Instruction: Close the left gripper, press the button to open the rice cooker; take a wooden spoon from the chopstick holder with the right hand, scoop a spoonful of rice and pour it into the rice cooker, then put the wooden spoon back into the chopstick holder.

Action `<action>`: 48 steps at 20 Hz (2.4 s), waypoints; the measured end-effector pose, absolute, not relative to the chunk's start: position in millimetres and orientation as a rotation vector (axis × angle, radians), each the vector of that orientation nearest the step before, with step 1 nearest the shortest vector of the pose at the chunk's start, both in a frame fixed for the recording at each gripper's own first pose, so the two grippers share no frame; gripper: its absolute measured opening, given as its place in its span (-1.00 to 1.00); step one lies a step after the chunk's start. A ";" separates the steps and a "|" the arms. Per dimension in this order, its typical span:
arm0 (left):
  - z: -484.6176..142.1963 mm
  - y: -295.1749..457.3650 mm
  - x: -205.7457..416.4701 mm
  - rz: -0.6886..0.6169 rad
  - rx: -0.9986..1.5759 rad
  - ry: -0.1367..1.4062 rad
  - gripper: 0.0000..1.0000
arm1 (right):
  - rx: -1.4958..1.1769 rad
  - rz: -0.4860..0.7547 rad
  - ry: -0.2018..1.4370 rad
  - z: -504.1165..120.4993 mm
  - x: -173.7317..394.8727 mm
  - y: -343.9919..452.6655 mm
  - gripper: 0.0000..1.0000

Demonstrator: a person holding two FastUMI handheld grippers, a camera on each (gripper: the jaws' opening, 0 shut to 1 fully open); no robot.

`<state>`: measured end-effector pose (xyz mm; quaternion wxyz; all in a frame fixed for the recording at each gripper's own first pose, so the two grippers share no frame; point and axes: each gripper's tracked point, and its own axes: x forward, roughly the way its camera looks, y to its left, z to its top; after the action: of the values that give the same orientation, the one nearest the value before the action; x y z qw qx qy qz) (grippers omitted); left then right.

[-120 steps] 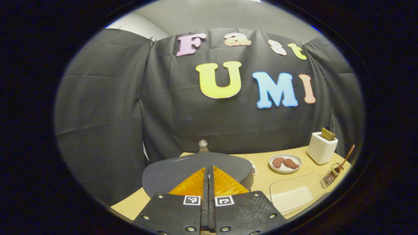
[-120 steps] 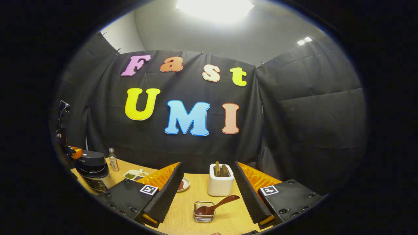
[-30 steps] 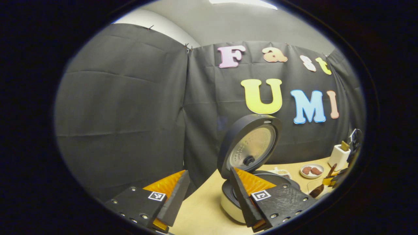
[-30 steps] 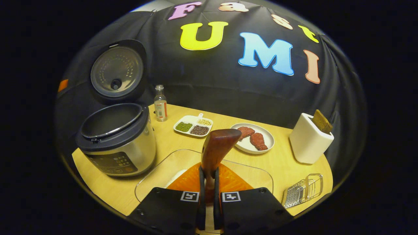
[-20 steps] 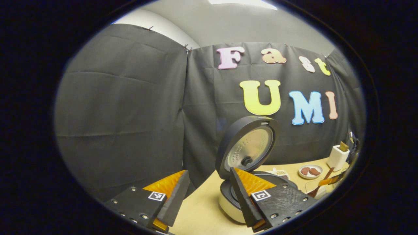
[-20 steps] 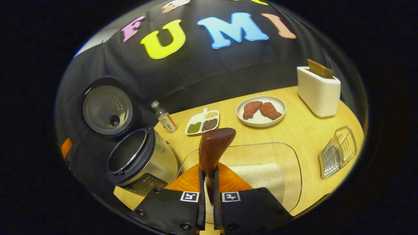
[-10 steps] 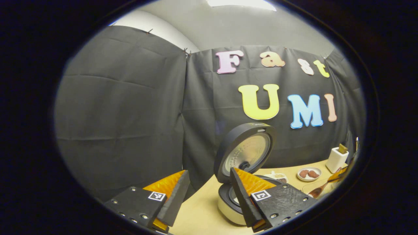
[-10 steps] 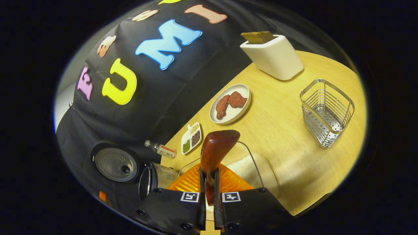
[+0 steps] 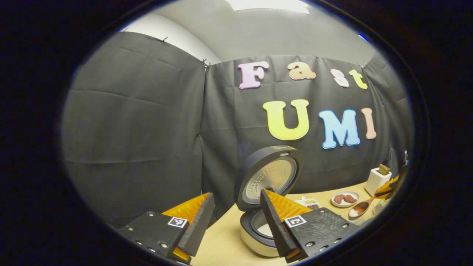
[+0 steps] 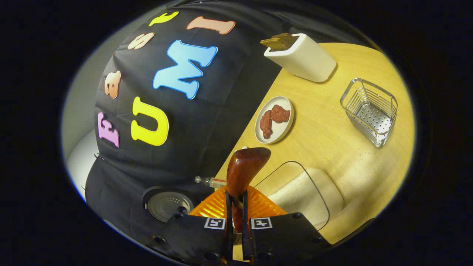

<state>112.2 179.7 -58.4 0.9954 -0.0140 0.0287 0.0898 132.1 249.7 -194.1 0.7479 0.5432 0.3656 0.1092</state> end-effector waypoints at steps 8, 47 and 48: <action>-63.7 204.5 88.9 0.235 -0.029 0.066 0.58 | 1.231 0.349 0.808 -156.9 137.7 301.2 -0.78; -107.2 307.7 55.9 0.401 -0.018 0.187 0.59 | 0.319 0.891 0.545 -171.2 115.2 535.1 -0.87; -108.1 307.5 55.8 0.402 -0.020 0.189 0.58 | 0.282 0.896 0.520 -170.2 115.1 534.9 -0.78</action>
<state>55.8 307.5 -108.1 0.9754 -0.0100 0.0937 0.1991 115.1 534.9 -170.2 0.8592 0.1345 0.2478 0.4268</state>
